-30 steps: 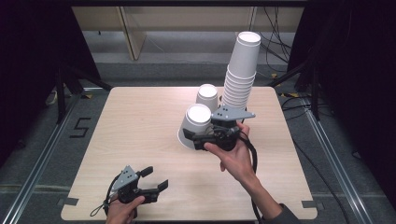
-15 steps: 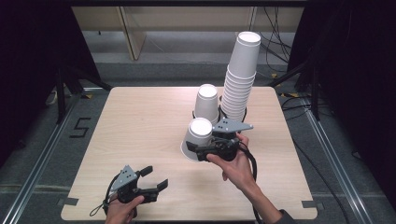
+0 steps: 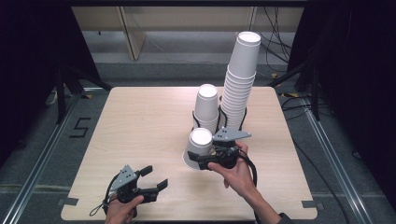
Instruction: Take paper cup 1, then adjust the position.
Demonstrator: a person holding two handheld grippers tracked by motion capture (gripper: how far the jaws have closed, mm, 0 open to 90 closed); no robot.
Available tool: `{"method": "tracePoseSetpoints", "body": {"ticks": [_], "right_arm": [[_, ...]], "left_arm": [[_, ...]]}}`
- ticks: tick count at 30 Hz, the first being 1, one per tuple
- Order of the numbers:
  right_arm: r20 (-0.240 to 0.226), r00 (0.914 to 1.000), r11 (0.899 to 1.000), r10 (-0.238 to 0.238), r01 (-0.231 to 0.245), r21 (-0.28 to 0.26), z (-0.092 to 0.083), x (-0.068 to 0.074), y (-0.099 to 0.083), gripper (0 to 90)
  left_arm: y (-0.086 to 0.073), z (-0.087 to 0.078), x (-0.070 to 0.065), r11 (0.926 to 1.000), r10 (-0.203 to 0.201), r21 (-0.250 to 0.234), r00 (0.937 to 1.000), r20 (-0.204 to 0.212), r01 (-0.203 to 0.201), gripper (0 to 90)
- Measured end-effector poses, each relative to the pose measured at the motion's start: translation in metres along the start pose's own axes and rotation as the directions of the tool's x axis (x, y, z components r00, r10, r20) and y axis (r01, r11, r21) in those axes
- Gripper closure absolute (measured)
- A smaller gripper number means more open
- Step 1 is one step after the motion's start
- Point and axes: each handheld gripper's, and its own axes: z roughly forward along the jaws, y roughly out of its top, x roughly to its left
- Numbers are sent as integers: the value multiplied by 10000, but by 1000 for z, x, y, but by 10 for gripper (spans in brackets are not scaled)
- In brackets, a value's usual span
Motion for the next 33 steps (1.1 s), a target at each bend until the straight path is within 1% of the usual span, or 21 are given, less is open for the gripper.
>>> {"method": "tracePoseSetpoints", "body": {"ticks": [2, 5, 7, 9, 10, 12, 13, 14, 15, 16, 18, 19, 20, 21, 23, 24, 26, 29, 30, 32, 33], "right_arm": [[-15, 9999, 9999, 104, -103, 122, 1, 1, -4, 201], [15, 9999, 9998, -159, 159, 135, 3, -1, -7, 201], [-13, 10000, 9997, 74, -73, 237, 2, -1, -8, 201], [31, 10000, 9997, 93, -93, 204, 2, -1, -10, 201], [20, 10000, 9999, -26, 26, 108, 3, -1, -12, 201], [-39, 10000, 9999, -35, 36, 156, 4, 0, -14, 201], [-58, 9999, 9996, 132, -131, 248, 4, 1, -15, 201], [-58, 10000, 9996, 76, -74, 269, 5, 1, -15, 201], [-105, 9999, 9998, 36, -33, 211, 6, 1, -16, 201], [-240, 9996, 9996, 168, -163, 222, 8, 1, -17, 201], [-212, 9997, 9994, 147, -140, 314, 10, 2, -17, 201], [-267, 9996, 9997, 110, -104, 231, 13, 2, -19, 201], [-382, 9991, 9994, 191, -180, 302, 14, 2, -20, 201], [-371, 9990, 9991, 262, -250, 338, 15, 4, -21, 201], [-444, 9989, 9994, 120, -106, 335, 17, 4, -23, 201], [-399, 9989, 9988, 258, -241, 423, 17, 6, -23, 201], [-618, 9976, 9989, 302, -278, 378, 20, 7, -24, 201], [-621, 9977, 9989, 253, -228, 412, 23, 11, -24, 201], [-765, 9965, 9987, 346, -315, 412, 24, 13, -24, 201], [-794, 9966, 9989, 242, -209, 420, 27, 16, -25, 201], [-839, 9964, 9989, 105, -67, 454, 28, 17, -25, 202]], "left_arm": [[0, -1, 0, 10000, 1, 45, 10000, -58, 0, 144], [0, 0, 0, 10000, -35, -11, 10000, 6, 35, 144], [0, -1, -1, 10000, 3, 43, 10000, -91, -3, 144], [0, -1, -2, 10000, 29, -41, 10000, -83, -29, 144], [0, -1, -2, 10000, 34, -65, 10000, -82, -35, 144], [0, -1, -2, 9998, 21, -204, 10000, 0, -21, 144], [0, 0, -2, 9994, 0, -332, 10000, 67, 2, 144], [0, 0, -2, 9992, -76, -386, 9999, 118, 81, 144], [0, 1, -2, 9994, -98, -341, 9999, 127, 102, 144], [0, 3, -4, 9992, -194, -338, 9997, 167, 200, 144], [-1, 7, -6, 9989, -156, -425, 9991, 394, 173, 144], [-1, 8, -8, 9996, -60, -279, 9991, 429, 72, 144], [-1, 11, -11, 9992, 33, -400, 9978, 662, -6, 144], [-1, 13, -14, 9990, 275, -366, 9976, 638, -252, 144], [-1, 14, -19, 9965, 675, -521, 9962, 542, -647, 144], [0, 15, -21, 9948, 867, -582, 9948, 542, -836, 144], [0, 17, -24, 9908, 1223, -635, 9913, 490, -1191, 144], [-2, 22, -27, 9888, 1407, -591, 9884, 576, -1373, 144], [-2, 24, -28, 9890, 1439, -428, 9880, 562, -1416, 144], [-2, 27, -30, 9903, 1350, -416, 9891, 592, -1327, 144], [-3, 30, -30, 9898, 1372, -494, 9880, 708, -1339, 144]]}}
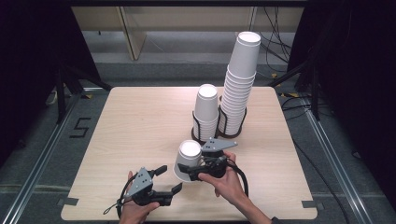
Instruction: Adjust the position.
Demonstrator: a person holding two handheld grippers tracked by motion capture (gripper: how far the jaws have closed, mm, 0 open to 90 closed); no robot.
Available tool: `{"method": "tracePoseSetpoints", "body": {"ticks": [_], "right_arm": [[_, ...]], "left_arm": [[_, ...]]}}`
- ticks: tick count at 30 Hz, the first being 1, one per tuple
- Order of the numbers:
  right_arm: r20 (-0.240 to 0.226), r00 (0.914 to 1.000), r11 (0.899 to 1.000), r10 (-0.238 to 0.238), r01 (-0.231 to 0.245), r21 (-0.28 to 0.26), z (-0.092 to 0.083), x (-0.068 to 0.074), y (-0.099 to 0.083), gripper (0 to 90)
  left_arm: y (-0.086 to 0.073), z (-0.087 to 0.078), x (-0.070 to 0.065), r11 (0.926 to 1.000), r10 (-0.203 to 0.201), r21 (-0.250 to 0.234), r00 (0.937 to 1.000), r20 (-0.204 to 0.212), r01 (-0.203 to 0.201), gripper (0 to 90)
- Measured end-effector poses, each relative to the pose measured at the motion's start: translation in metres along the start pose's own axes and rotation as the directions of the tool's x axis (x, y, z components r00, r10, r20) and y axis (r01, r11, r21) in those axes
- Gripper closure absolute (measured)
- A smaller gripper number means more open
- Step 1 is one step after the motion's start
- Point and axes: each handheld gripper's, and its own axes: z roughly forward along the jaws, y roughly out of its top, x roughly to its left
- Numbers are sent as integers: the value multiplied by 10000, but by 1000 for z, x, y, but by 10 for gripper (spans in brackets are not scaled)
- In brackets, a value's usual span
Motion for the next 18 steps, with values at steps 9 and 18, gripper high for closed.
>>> {"method": "tracePoseSetpoints", "body": {"ticks": [9, 18], "right_arm": [[-618, 9981, 9999, -47, 55, 135, 10, 13, -1, 205], [-965, 9953, 9997, -45, 67, 224, 15, 21, -1, 205]], "left_arm": [[-1, 7, -5, 9986, 437, 300, 9990, -23, -436, 28], [0, 9, -7, 9985, 545, 10, 9985, 9, -545, 3]]}}
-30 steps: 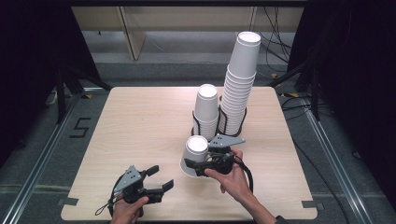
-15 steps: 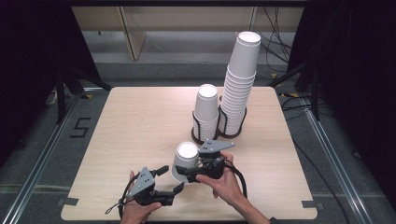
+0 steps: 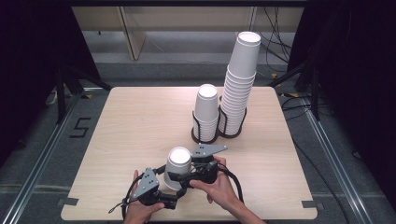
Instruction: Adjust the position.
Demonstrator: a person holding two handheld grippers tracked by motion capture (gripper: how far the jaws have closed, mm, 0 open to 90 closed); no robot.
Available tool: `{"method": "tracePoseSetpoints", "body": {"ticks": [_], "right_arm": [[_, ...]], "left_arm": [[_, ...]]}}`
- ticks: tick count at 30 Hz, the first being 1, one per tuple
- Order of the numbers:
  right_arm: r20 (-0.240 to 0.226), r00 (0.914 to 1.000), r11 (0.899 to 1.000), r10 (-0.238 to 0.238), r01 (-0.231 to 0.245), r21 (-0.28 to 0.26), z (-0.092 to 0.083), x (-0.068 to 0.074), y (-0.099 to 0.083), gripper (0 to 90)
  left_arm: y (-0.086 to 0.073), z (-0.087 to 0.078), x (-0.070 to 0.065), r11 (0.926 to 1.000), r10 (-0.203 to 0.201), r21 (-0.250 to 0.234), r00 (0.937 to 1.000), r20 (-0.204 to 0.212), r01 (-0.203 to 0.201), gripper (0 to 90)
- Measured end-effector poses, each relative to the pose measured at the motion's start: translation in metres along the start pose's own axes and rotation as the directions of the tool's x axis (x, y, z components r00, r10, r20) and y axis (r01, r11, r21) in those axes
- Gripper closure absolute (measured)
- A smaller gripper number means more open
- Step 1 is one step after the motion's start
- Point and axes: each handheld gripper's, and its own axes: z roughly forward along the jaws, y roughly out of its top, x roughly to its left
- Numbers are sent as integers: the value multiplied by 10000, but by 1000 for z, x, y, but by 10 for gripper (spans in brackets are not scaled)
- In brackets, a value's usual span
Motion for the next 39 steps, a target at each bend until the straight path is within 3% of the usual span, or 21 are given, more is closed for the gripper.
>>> {"method": "tracePoseSetpoints", "body": {"ticks": [3, 4, 5, 9, 10, 14, 16, 19, 21, 24, 26, 28, 30, 33, 36, 39], "right_arm": [[-88, 10000, 10000, -34, 34, -45, 2, 0, -1, 205], [-98, 9993, 9993, 373, -373, 84, 1, 3, -1, 205], [-83, 10000, 10000, 16, -17, -18, 2, 1, -2, 205], [-255, 9992, 9994, 301, -297, 148, 4, 2, -3, 203], [-152, 9998, 9998, 157, -155, 115, 4, 1, -3, 198], [-210, 9992, 9988, 351, -344, 344, 4, 1, -3, 169], [-287, 9996, 9996, 35, -27, 283, 4, -1, -2, 159], [-230, 9994, 9984, -240, 252, 506, -3, -2, 1, 155], [-424, 9987, 9984, -299, 319, 467, -10, -2, 5, 156], [-264, 9987, 9979, -438, 450, 457, -22, -5, 10, 156], [-483, 9981, 9984, -393, 411, 377, -27, -7, 12, 158], [-523, 9979, 9967, -387, 423, 697, -30, -7, 13, 157], [-490, 9980, 9955, -399, 439, 835, -30, -7, 13, 158], [-862, 9960, 9925, -244, 345, 1177, -26, -6, 12, 170], [-908, 9951, 9891, -394, 517, 1377, -24, -7, 10, 237], [-863, 9962, 9908, -122, 236, 1329, -27, -7, 11, 255]], "left_arm": [[0, 1, -1, 10000, 1, -48, 10000, 7, -1, 3], [0, 1, -1, 10000, 48, -29, 10000, 16, -48, 2], [0, 1, -1, 10000, 55, -26, 10000, 29, -55, 0], [-1, 2, -2, 9999, -18, -109, 9999, 106, 20, 11], [0, 1, -3, 9999, 99, 74, 9999, 47, -99, 36], [1, 1, -6, 9985, 488, 253, 9988, -89, -486, 91], [2, 1, -6, 9973, 702, 220, 9975, -23, -701, 110], [4, -1, -7, 9900, 1292, 592, 9915, -176, -1280, 126], [4, -1, -7, 9868, 1469, 691, 9891, -28, -1464, 131], [4, -2, -8, 9728, 2034, 1128, 9791, 23, -2024, 134], [4, -2, -8, 9658, 2160, 1452, 9764, 86, -2149, 136], [4, -1, -9, 9579, 2400, 1590, 9707, 139, -2391, 137], [4, -2, -11, 9454, 2696, 1829, 9626, 257, -2697, 137], [4, -1, -14, 9326, 2934, 2041, 9546, 517, -2977, 136], [2, 0, -15, 9348, 2898, 1951, 9549, 644, -2968, 124], [1, 0, -14, 9450, 2817, 1568, 9579, 563, -2871, 78]]}}
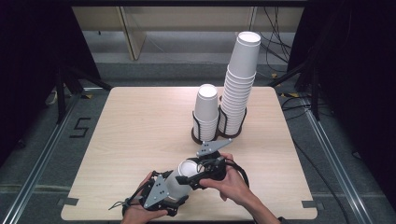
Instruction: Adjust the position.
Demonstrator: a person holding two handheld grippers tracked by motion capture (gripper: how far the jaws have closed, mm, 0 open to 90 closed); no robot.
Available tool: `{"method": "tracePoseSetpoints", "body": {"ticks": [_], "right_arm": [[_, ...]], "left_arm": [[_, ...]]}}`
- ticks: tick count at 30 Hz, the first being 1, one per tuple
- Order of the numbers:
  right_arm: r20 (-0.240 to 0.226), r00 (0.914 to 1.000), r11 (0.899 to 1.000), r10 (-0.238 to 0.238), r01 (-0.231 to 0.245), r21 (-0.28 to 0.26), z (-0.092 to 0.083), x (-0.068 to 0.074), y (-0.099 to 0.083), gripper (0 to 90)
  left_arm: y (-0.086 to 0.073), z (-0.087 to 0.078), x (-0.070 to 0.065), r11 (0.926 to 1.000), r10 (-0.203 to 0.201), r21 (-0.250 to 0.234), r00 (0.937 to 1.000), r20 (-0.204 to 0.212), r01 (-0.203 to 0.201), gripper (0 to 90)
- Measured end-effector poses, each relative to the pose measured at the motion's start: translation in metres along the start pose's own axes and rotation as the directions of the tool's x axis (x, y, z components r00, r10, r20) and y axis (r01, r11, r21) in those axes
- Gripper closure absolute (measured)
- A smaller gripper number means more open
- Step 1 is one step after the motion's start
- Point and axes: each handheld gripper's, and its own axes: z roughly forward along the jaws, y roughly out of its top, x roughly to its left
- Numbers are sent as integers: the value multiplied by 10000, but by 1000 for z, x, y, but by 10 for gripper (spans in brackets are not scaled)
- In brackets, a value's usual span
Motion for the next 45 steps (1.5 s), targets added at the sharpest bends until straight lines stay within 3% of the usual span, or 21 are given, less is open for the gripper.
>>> {"method": "tracePoseSetpoints", "body": {"ticks": [3, 6, 11, 17, 18, 21, 24, 25, 28, 32, 35, 39, 42, 43, 45], "right_arm": [[127, 9999, 9997, 18, -15, -224, -4, 1, 2, 260], [10, 9999, 9974, 121, -120, -710, -9, 2, 6, 262], [-411, 9972, 9913, 621, -664, -1133, -17, -1, 8, 263], [-568, 9954, 9867, 776, -848, -1384, -17, -1, 9, 263], [-527, 9959, 9860, 734, -804, -1457, -17, 0, 9, 263], [-685, 9963, 9875, 516, -611, -1450, -15, 2, 10, 263], [-746, 9944, 9868, 748, -845, -1380, -16, 1, 10, 262], [-763, 9918, 9847, 1027, -1122, -1330, -17, 2, 9, 260], [-829, 9935, 9843, 785, -904, -1517, -18, -3, 8, 251], [-845, 9933, 9886, 794, -893, -1209, -20, -3, 9, 238], [-549, 9979, 9934, 350, -408, -1075, -21, -4, 9, 219], [250, 9991, 9964, -357, 375, -763, -26, -3, 12, 164], [465, 9926, 9933, -1124, 1135, -221, -32, 0, 15, 172], [660, 9860, 9882, -1529, 1533, -13, -33, 0, 15, 165], [640, 9809, 9829, -1836, 1823, 258, -33, 2, 15, 172]], "left_arm": [[0, -1, 1, 9983, -66, -584, 9997, -232, 52, 49], [1, -3, 2, 9900, -331, -1383, 9990, -284, 289, 35], [2, -6, 2, 9823, -367, -1851, 9982, -469, 274, 17], [2, -6, 2, 9703, -605, -2373, 9970, -477, 476, 15], [3, -7, 2, 9749, -587, -2177, 9970, -513, 462, 14], [3, -7, 2, 9742, -601, -2206, 9970, -494, 478, 24], [5, -11, 4, 9786, -598, -1991, 9975, -363, 514, 52], [5, -11, 4, 9794, -572, -1957, 9976, -381, 487, 64], [7, -14, 4, 9838, -350, -1774, 9986, -389, 276, 101], [8, -14, 5, 9879, -268, -1532, 9993, -273, 223, 135], [7, -15, 7, 9920, -219, -1243, 9997, -137, 200, 143], [6, -16, 9, 9984, -35, -569, 10000, 10, 36, 147], [7, -17, 8, 9995, 135, -297, 9997, 193, -130, 161], [7, -17, 8, 9997, 171, -175, 9994, 293, -166, 166], [7, -17, 8, 9992, 379, 99, 9987, 354, -382, 167]]}}
